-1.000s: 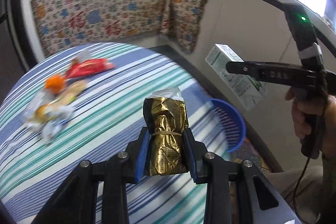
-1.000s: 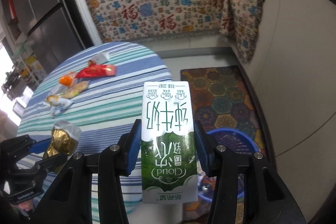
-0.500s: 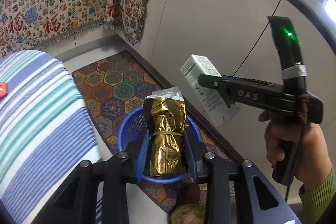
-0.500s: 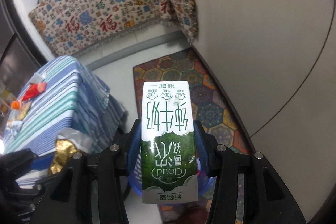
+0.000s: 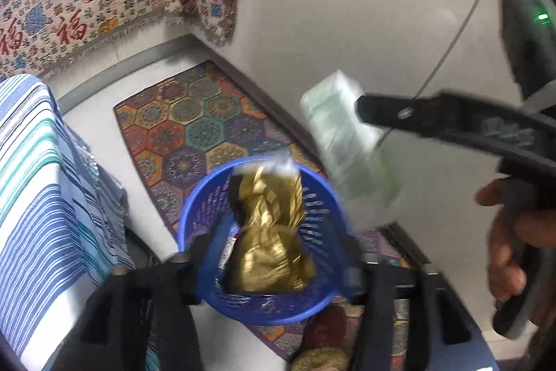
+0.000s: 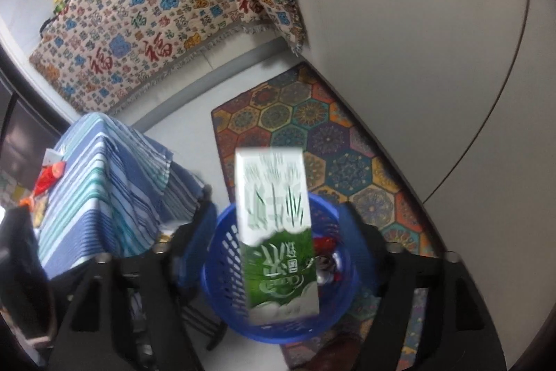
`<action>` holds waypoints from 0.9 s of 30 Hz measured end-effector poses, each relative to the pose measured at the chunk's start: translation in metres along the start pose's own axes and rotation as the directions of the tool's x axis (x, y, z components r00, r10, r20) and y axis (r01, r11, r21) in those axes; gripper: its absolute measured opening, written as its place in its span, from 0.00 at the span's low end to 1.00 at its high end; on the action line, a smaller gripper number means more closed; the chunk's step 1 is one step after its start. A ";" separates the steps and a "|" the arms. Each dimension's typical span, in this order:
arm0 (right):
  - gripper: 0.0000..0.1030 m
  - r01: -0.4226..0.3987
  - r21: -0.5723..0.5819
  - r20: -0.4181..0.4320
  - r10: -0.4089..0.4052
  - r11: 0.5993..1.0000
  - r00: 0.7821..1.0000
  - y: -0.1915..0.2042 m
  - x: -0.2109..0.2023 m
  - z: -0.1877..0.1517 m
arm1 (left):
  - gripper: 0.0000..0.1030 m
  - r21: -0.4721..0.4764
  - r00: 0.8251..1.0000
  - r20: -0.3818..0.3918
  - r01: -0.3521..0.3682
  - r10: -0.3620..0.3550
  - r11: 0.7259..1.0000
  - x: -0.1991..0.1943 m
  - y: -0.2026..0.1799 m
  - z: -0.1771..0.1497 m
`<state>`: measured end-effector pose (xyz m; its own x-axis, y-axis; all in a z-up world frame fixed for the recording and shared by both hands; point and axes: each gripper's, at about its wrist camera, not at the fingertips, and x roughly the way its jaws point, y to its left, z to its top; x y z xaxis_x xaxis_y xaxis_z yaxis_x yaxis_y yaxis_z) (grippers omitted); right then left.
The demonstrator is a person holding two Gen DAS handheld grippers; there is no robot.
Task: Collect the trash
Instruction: 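Open both tools to drop the foil packet and carton into the basket, then move both tools back over the table toward the remaining trash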
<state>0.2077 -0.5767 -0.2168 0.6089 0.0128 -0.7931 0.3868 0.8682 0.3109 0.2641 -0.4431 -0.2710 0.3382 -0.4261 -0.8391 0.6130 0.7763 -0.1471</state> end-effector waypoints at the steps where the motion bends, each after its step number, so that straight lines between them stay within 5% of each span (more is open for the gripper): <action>1: 0.74 0.006 0.004 0.003 -0.006 1.000 1.000 0.000 -0.001 0.000 | 0.63 -0.005 1.000 0.000 -0.014 0.014 1.000 0.002 0.001 0.000; 6: 0.75 0.016 0.007 0.075 -0.016 1.000 0.997 0.004 -0.022 0.007 | 0.63 -0.046 1.000 0.020 0.011 -0.010 0.999 -0.018 0.013 -0.002; 14: 0.86 0.084 -0.161 0.189 -0.052 0.983 0.981 0.068 -0.057 0.004 | 0.63 -0.045 0.991 0.128 0.032 -0.026 0.998 -0.119 0.040 -0.036; 19: 0.90 0.072 -0.311 0.180 -0.015 0.948 0.984 0.141 -0.067 -0.015 | 0.63 -0.077 0.987 0.146 -0.051 0.062 0.996 -0.178 0.073 -0.088; 27: 0.90 -0.107 -0.532 0.023 0.141 0.840 0.990 0.280 -0.045 -0.094 | 0.63 -0.210 0.959 0.083 -0.249 0.271 0.945 -0.232 0.168 -0.171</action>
<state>0.2233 -0.2874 -0.1437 0.6730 0.1235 -0.7293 -0.1090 0.9918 0.0674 0.1668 -0.1345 -0.1909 0.5494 -0.2366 -0.8013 0.3454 0.9376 -0.0400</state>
